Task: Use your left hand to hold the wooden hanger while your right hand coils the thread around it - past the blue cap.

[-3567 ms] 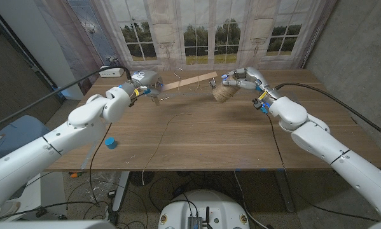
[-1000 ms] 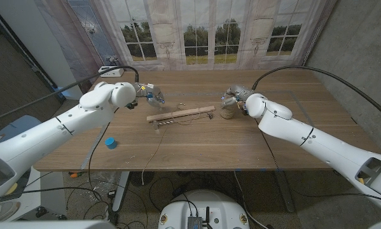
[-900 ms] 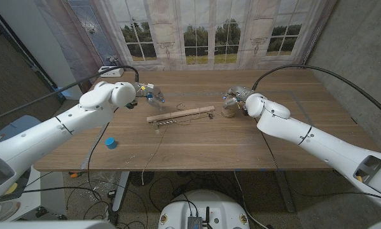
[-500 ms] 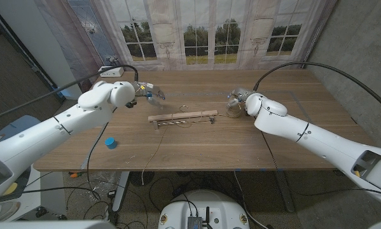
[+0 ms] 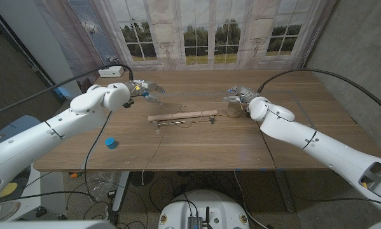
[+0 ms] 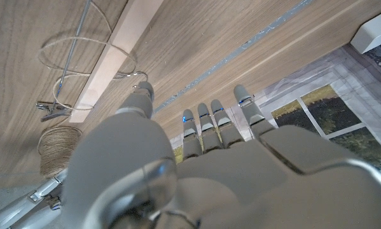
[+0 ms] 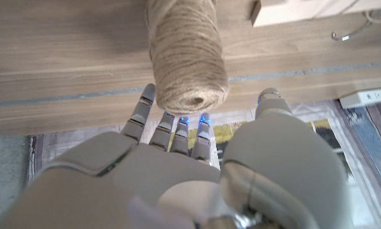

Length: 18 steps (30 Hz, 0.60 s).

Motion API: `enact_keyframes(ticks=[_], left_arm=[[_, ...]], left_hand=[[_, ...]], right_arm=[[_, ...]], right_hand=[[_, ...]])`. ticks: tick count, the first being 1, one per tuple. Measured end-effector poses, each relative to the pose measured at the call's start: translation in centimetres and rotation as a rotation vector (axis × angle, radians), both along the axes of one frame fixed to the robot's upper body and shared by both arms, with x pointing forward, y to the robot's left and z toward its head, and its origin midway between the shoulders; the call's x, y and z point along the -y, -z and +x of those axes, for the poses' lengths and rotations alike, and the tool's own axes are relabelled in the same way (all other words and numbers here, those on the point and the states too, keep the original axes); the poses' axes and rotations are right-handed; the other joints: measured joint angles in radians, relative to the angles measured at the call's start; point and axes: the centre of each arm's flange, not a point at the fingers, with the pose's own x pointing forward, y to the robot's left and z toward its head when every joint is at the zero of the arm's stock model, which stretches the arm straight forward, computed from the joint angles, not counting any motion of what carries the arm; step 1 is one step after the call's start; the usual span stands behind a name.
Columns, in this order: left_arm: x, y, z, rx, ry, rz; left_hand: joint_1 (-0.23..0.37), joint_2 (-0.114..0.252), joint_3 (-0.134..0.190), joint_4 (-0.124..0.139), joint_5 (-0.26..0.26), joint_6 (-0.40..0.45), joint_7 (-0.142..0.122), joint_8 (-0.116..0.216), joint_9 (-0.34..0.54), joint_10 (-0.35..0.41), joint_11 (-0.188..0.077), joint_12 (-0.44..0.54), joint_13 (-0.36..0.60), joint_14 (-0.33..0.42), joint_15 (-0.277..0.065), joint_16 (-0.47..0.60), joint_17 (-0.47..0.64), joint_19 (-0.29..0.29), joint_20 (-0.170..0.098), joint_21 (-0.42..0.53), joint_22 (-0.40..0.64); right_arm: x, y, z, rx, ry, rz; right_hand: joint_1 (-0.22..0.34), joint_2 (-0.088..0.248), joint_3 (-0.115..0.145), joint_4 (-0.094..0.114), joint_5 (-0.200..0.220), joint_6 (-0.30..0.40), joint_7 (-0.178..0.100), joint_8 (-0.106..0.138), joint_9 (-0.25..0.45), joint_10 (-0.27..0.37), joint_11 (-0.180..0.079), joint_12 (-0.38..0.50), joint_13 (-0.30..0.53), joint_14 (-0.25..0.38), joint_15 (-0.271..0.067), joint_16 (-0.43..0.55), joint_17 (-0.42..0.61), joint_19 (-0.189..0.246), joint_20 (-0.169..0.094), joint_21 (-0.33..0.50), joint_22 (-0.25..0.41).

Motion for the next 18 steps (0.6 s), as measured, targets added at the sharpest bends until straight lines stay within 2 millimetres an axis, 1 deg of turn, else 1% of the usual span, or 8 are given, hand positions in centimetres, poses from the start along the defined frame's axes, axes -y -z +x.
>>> enact_keyframes(ticks=[2,4,7,8,10,11,15,18], left_arm=[[-1.1,0.5,-0.3,0.024,0.001,-0.012],[-1.3,0.6,-0.5,0.049,0.015,-0.024],[-2.0,0.8,-0.7,0.097,0.041,-0.05],[-2.1,0.8,-0.7,0.102,0.044,-0.053],[-2.5,1.0,-0.9,0.127,0.06,-0.07],[-2.7,1.0,-0.9,0.142,0.07,-0.08],[-3.7,1.2,-1.2,0.193,0.109,-0.121],[-4.6,1.5,-1.3,0.223,0.146,-0.161]], left_hand=[[0.0,0.0,-0.004,-0.004,0.0,-0.011,0.0,0.0,-0.002,-0.006,-0.006,0.0,-0.001,-0.004,-0.004,0.0,-0.004,0.0,0.0,0.0,0.0],[-0.005,0.005,-0.004,-0.004,0.0,-0.024,-0.005,0.0,-0.002,-0.012,-0.012,0.0,-0.005,-0.006,-0.006,0.0,-0.008,0.0,0.0,-0.004,0.0],[-0.011,0.0,-0.004,-0.004,0.0,-0.057,-0.018,0.0,-0.008,-0.023,-0.012,0.0,-0.012,-0.013,-0.013,0.0,-0.014,0.004,-0.015,-0.008,0.0],[-0.02,0.009,-0.007,-0.001,0.0,-0.068,-0.023,0.0,-0.01,-0.029,-0.014,0.0,-0.015,-0.015,-0.014,0.0,-0.017,0.01,-0.02,-0.009,0.0],[-0.041,0.018,-0.014,0.006,0.0,-0.097,-0.031,0.0,-0.015,-0.053,-0.012,0.0,-0.024,-0.034,-0.01,0.0,-0.023,0.015,-0.03,-0.016,0.0],[-0.048,0.024,-0.018,0.01,0.0,-0.112,-0.036,0.0,-0.018,-0.064,-0.011,0.0,-0.029,-0.044,-0.009,0.0,-0.026,0.013,-0.035,-0.019,0.0],[-0.081,0.032,-0.029,0.021,0.0,-0.159,-0.056,0.0,-0.025,-0.102,-0.012,0.0,-0.045,-0.066,-0.009,0.0,-0.039,0.009,-0.059,-0.034,0.0],[-0.09,0.04,-0.032,0.03,0.0,-0.173,-0.055,0.0,-0.025,-0.105,-0.012,0.0,-0.051,-0.07,-0.005,0.0,-0.041,0.014,-0.065,-0.037,0.0]], right_arm=[[-0.8,-0.9,-0.7,0.129,-0.049,0.044],[-0.7,-0.6,-0.8,0.159,-0.06,0.074],[-0.8,-0.3,-1.2,0.214,-0.081,0.118],[-0.8,-0.3,-1.2,0.216,-0.082,0.121],[-0.9,-0.2,-1.5,0.258,-0.098,0.152],[-1.0,-0.2,-1.7,0.281,-0.108,0.169],[-1.0,0.0,-2.1,0.341,-0.14,0.235],[-0.7,0.5,-2.2,0.362,-0.153,0.28]], right_hand=[[-0.003,0.004,0.002,0.002,0.0,0.005,-0.002,0.004,0.0,0.005,-0.002,0.0,0.0,0.0,0.0,0.002,-0.001,0.007,-0.007,0.0,0.0],[-0.005,0.01,0.002,0.002,0.0,0.009,0.002,0.004,0.0,0.005,-0.002,0.0,0.0,0.0,0.0,0.002,-0.001,0.011,-0.011,0.0,0.0],[-0.009,0.014,0.002,0.001,0.0,0.01,0.003,0.004,0.0,0.009,0.002,0.0,-0.001,-0.005,-0.005,0.002,-0.005,0.017,-0.016,-0.008,0.0],[-0.009,0.014,0.002,0.001,0.0,0.01,0.003,0.004,0.0,0.013,0.001,0.001,-0.004,-0.005,-0.005,0.002,-0.005,0.02,-0.012,-0.008,0.0],[-0.009,0.014,0.002,0.001,0.0,0.01,0.003,0.004,0.0,0.018,0.0,0.007,-0.005,-0.005,-0.006,0.002,-0.009,0.031,-0.019,-0.008,0.0],[-0.011,0.016,0.002,0.001,-0.001,0.01,0.003,0.004,0.0,0.023,0.0,0.009,-0.005,0.002,-0.013,0.002,-0.012,0.036,-0.018,-0.008,0.0],[-0.017,0.022,-0.003,0.005,-0.008,0.01,0.003,0.004,0.0,0.034,0.005,0.011,-0.005,0.013,-0.023,0.007,-0.019,0.057,-0.025,-0.008,0.0],[-0.018,0.022,-0.003,0.006,-0.012,0.014,0.007,0.004,0.0,0.042,0.004,0.011,-0.009,0.013,-0.023,0.007,-0.027,0.077,-0.045,-0.008,0.0]])
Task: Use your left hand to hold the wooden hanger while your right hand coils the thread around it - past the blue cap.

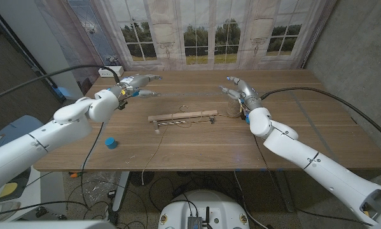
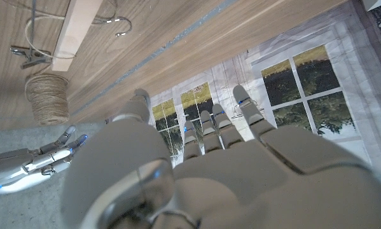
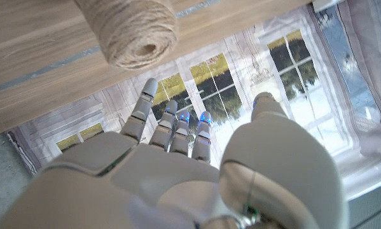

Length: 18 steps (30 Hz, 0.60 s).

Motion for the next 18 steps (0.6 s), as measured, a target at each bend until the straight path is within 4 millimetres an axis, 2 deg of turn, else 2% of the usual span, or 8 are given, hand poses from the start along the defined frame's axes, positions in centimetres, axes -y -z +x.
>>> enact_keyframes(ticks=[5,7,8,9,12,15,16,18], left_arm=[[-1.1,0.5,-0.1,0.043,0.069,-0.066],[-0.7,0.3,-0.5,0.067,0.121,-0.089],[-1.6,0.6,-0.1,0.067,0.121,-0.112],[-1.5,0.5,-0.2,0.07,0.13,-0.115],[-2.6,1.0,0.4,0.079,0.187,-0.182],[-1.7,0.8,-0.4,0.091,0.271,-0.196],[-3.4,1.1,0.9,0.085,0.231,-0.231],[-4.7,1.3,1.9,0.081,0.198,-0.261]], left_hand=[[-0.022,0.012,-0.002,0.008,0.0,-0.009,0.002,0.0,-0.002,0.003,0.003,0.008,-0.009,0.0,0.0,0.008,-0.008,0.008,-0.019,-0.004,0.0],[-0.028,0.017,-0.002,0.008,0.0,-0.014,0.008,0.0,-0.005,0.009,0.009,0.01,-0.015,0.0,0.0,0.008,-0.013,0.017,-0.027,-0.004,0.0],[-0.029,0.018,-0.002,0.008,0.0,-0.01,0.015,0.004,-0.005,0.009,0.009,0.015,-0.018,0.0,0.0,0.008,-0.014,0.02,-0.031,-0.004,0.0],[-0.029,0.018,-0.002,0.008,0.0,-0.008,0.017,0.005,-0.005,0.011,0.01,0.015,-0.019,0.001,-0.001,0.008,-0.017,0.024,-0.034,-0.004,0.0],[-0.033,0.022,-0.002,0.008,0.0,-0.008,0.027,0.005,-0.005,0.018,0.011,0.015,-0.024,0.005,-0.005,0.008,-0.022,0.029,-0.039,-0.008,0.0],[-0.037,0.018,-0.002,0.008,0.0,-0.003,0.033,0.009,-0.005,0.018,0.011,0.015,-0.028,0.005,-0.005,0.008,-0.026,0.035,-0.045,-0.008,0.0],[-0.037,0.018,-0.002,0.008,0.0,0.0,0.036,0.009,-0.005,0.018,0.011,0.015,-0.03,0.005,-0.005,0.008,-0.028,0.036,-0.046,-0.008,0.0],[-0.041,0.023,-0.002,0.008,0.0,0.001,0.036,0.009,-0.007,0.018,0.011,0.015,-0.032,0.004,-0.004,0.008,-0.028,0.036,-0.046,-0.008,0.0]], right_arm=[[-0.1,0.0,-0.7,0.07,-0.06,0.077],[0.4,0.4,-0.5,0.065,-0.055,0.093],[0.3,0.2,-0.8,0.093,-0.076,0.115],[0.4,0.3,-0.8,0.091,-0.073,0.117],[0.8,0.4,-1.1,0.137,-0.121,0.187],[1.5,1.1,-0.6,0.121,-0.099,0.207],[1.1,0.3,-1.5,0.177,-0.156,0.242],[0.9,-0.2,-2.0,0.212,-0.189,0.264]], right_hand=[[-0.013,-0.013,-0.004,0.004,-0.004,0.004,0.004,0.0,0.0,0.015,0.006,0.001,-0.002,0.01,-0.01,0.0,-0.014,0.03,-0.035,-0.007,0.0],[-0.023,-0.023,-0.006,0.002,-0.008,0.011,0.011,0.0,0.0,0.026,0.01,0.007,-0.005,0.027,-0.015,0.003,-0.025,0.051,-0.059,-0.008,0.0],[-0.029,-0.029,-0.012,0.001,-0.008,0.016,0.016,0.0,0.0,0.033,0.016,0.007,-0.006,0.038,-0.014,0.004,-0.032,0.065,-0.069,-0.008,0.0],[-0.031,-0.031,-0.014,0.003,-0.008,0.022,0.022,0.0,0.0,0.041,0.017,0.007,-0.008,0.048,-0.014,0.005,-0.038,0.079,-0.074,-0.008,-0.001],[-0.043,-0.033,-0.018,-0.001,-0.008,0.029,0.029,0.007,0.0,0.051,0.024,0.007,-0.009,0.06,-0.012,0.008,-0.051,0.104,-0.06,-0.01,-0.003],[-0.047,-0.037,-0.018,-0.001,-0.008,0.039,0.031,0.007,0.0,0.065,0.027,0.014,-0.009,0.074,-0.016,0.011,-0.06,0.113,-0.052,-0.016,-0.003],[-0.047,-0.037,-0.018,-0.001,-0.008,0.047,0.032,0.011,0.0,0.074,0.029,0.015,-0.012,0.078,-0.019,0.012,-0.062,0.118,-0.057,-0.016,-0.003],[-0.05,-0.039,-0.018,-0.001,-0.008,0.049,0.035,0.011,0.0,0.085,0.033,0.016,-0.014,0.086,-0.017,0.012,-0.067,0.123,-0.062,-0.022,-0.003]])
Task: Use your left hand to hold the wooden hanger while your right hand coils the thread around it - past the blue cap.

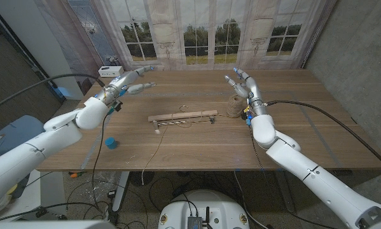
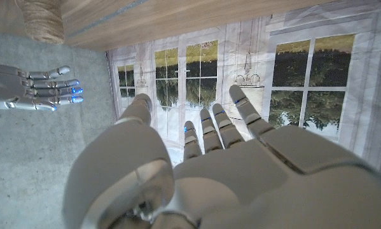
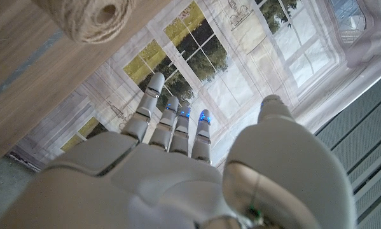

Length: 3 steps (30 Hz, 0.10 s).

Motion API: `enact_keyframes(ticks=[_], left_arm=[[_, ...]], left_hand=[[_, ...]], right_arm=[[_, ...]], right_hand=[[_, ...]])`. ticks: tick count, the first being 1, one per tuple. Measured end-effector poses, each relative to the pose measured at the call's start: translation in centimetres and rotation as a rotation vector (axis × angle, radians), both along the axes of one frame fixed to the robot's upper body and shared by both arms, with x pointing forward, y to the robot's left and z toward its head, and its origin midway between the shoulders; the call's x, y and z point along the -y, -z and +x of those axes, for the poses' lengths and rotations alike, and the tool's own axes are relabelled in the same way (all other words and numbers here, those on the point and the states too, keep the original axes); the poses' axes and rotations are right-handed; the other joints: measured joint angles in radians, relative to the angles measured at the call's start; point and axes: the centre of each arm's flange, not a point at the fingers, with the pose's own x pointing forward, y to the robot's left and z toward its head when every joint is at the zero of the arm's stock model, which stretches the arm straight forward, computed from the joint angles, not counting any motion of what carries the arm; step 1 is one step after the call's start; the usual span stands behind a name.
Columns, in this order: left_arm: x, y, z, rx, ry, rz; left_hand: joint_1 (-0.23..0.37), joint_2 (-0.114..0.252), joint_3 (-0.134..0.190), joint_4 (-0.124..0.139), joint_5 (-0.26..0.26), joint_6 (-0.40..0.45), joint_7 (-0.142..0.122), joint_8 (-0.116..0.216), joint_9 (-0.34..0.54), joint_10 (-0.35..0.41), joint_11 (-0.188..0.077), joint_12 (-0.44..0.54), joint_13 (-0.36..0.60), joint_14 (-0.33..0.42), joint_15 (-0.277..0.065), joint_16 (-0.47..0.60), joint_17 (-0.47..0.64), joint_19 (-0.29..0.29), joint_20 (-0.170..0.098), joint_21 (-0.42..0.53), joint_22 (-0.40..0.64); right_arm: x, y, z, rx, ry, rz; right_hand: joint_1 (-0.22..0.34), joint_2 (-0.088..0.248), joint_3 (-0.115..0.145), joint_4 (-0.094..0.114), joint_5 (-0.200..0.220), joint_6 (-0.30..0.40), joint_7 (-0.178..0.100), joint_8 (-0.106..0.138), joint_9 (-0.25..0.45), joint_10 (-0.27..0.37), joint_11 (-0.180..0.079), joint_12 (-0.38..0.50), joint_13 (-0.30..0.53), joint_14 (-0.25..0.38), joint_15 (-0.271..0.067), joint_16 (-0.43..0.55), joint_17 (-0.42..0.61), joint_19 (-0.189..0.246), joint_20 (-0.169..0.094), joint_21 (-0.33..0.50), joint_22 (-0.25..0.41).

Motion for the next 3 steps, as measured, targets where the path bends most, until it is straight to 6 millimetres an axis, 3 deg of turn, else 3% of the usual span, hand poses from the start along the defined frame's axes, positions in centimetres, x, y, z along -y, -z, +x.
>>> enact_keyframes(ticks=[3], left_arm=[[0.5,-0.3,-0.4,0.013,0.113,-0.049]], left_hand=[[-0.02,0.01,-0.002,0.011,0.0,0.0,0.014,0.0,-0.002,0.004,0.005,0.0,-0.008,0.0,0.0,0.0,-0.004,0.0,0.0,-0.008,0.0]], right_arm=[[1.2,0.9,0.5,0.011,0.008,0.07]], right_hand=[[-0.001,-0.001,0.0,0.0,0.0,0.004,0.004,0.0,0.0,0.005,0.005,0.0,0.0,0.0,0.0,0.0,-0.003,0.004,-0.004,-0.001,0.0]])
